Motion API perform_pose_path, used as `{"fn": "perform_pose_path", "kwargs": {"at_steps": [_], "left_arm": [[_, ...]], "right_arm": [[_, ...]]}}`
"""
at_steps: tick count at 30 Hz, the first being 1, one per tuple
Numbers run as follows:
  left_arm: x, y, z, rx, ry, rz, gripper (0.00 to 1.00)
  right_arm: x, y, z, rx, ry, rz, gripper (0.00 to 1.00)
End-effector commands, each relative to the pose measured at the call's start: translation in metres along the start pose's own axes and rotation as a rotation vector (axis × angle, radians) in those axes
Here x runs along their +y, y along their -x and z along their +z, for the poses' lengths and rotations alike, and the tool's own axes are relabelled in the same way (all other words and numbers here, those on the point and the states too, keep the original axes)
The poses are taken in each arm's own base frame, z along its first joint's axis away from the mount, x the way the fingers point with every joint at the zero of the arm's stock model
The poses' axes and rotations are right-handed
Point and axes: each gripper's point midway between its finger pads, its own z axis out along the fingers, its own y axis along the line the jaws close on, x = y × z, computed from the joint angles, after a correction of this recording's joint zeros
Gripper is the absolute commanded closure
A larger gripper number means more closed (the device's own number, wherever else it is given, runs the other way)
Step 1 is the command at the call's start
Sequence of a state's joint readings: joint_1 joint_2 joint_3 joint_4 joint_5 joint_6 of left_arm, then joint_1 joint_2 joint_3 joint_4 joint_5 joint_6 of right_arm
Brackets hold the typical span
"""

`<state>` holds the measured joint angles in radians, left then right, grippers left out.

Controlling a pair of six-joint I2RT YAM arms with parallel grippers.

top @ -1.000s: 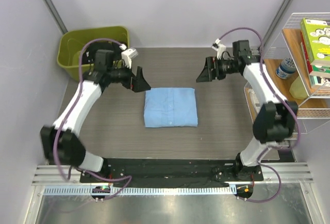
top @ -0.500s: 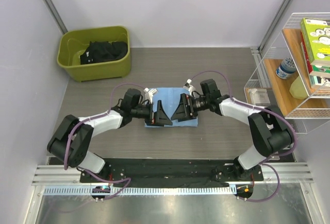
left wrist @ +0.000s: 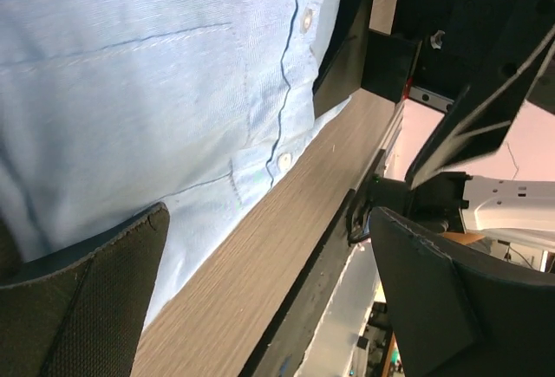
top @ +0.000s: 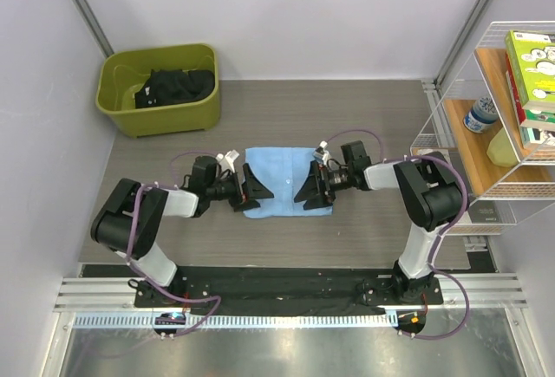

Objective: Fold and stack the long sleeve shirts
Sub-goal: Fold the shirt

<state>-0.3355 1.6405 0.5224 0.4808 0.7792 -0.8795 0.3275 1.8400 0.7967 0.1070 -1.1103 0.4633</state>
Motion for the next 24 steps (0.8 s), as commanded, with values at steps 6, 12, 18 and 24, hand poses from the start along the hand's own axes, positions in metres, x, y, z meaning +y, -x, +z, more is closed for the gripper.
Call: {"fn": "perform_pose_path", "kwargs": {"at_steps": [6, 12, 18, 24], "left_arm": [[-0.044, -0.005, -0.050, 0.031, -0.076, 0.259, 0.00], [-0.120, 0.028, -0.038, -0.030, -0.122, 0.444, 0.00], [-0.117, 0.100, 0.018, -0.149, -0.125, 0.361, 0.00], [-0.056, 0.153, 0.044, -0.229, -0.047, 0.212, 0.00]], "right_arm": [[0.057, 0.011, -0.053, -0.006, -0.044, -0.143, 0.00], [0.099, 0.079, -0.062, -0.185, -0.037, -0.270, 0.00], [0.077, 0.142, -0.039, -0.286, 0.018, -0.261, 0.00], [0.003, 0.182, -0.024, -0.307, -0.064, -0.205, 0.00]]}}
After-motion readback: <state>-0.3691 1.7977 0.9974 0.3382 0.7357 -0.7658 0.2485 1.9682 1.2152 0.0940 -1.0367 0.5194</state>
